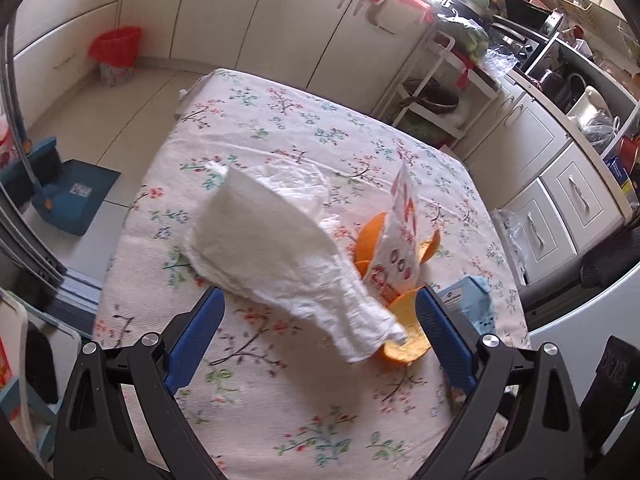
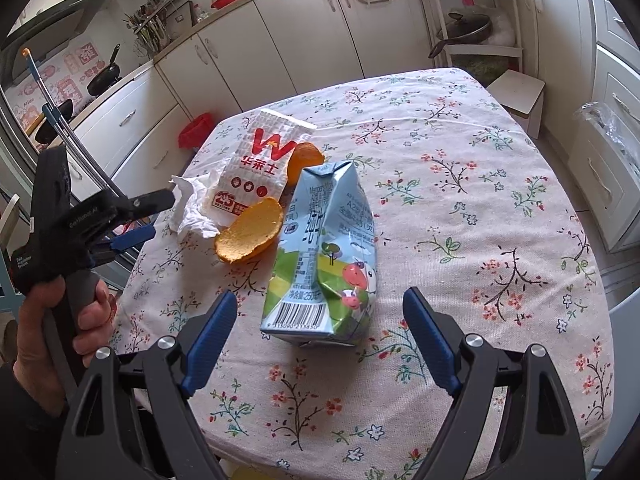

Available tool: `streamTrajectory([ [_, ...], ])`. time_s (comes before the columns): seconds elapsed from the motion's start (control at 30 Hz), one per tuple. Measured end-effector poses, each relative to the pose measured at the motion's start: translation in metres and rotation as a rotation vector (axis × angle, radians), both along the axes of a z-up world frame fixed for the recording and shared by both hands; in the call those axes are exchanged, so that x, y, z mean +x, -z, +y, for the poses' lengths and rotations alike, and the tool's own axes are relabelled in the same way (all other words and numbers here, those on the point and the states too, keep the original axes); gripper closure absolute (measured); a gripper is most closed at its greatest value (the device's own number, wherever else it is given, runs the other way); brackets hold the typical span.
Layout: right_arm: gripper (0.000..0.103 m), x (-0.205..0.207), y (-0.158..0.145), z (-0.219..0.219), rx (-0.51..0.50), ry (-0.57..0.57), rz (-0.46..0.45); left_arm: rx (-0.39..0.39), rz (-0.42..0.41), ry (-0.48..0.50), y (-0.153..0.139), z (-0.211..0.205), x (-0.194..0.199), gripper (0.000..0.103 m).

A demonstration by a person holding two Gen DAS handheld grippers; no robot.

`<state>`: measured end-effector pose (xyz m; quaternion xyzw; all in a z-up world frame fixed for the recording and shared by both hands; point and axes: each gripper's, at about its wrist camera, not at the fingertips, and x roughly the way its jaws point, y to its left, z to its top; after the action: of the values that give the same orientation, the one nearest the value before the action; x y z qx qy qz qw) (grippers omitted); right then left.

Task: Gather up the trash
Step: 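Grasp the white tissue with the left gripper while the right gripper grasps the blue juice carton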

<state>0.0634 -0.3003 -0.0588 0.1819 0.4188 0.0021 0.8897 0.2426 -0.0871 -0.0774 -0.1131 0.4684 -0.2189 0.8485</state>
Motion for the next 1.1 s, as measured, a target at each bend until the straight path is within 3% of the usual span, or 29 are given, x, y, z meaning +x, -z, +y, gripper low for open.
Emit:
streamTrajectory([
  [0.2,0.022,0.006,0.001,0.001,-0.002,-0.011,0.005,0.104,0.015,-0.057,0.001,-0.028,0.011,0.013],
  [0.3,0.022,0.008,0.002,-0.003,0.005,-0.001,0.005,0.119,0.062,-0.067,0.011,-0.023,0.017,0.037],
  [0.37,0.022,0.009,0.003,-0.005,0.012,0.002,0.007,0.104,0.099,-0.058,0.02,-0.014,0.019,0.06],
  [0.47,0.022,0.01,0.002,-0.004,0.012,-0.004,0.007,0.079,0.129,-0.053,0.028,0.002,0.015,0.082],
  [0.57,0.022,0.01,0.003,-0.001,0.003,-0.009,0.009,0.074,0.115,-0.059,0.026,0.015,0.01,0.09],
  [0.73,0.022,0.014,0.008,0.003,-0.018,-0.001,0.019,0.059,0.07,-0.053,0.013,0.028,-0.002,0.095],
  [1.0,0.023,0.023,0.017,0.014,-0.05,-0.009,0.042,0.055,-0.084,0.022,-0.029,0.026,-0.039,0.096],
  [1.1,0.035,0.024,0.018,0.015,-0.053,-0.016,0.047,0.088,-0.128,0.055,-0.037,0.02,-0.057,0.096],
])
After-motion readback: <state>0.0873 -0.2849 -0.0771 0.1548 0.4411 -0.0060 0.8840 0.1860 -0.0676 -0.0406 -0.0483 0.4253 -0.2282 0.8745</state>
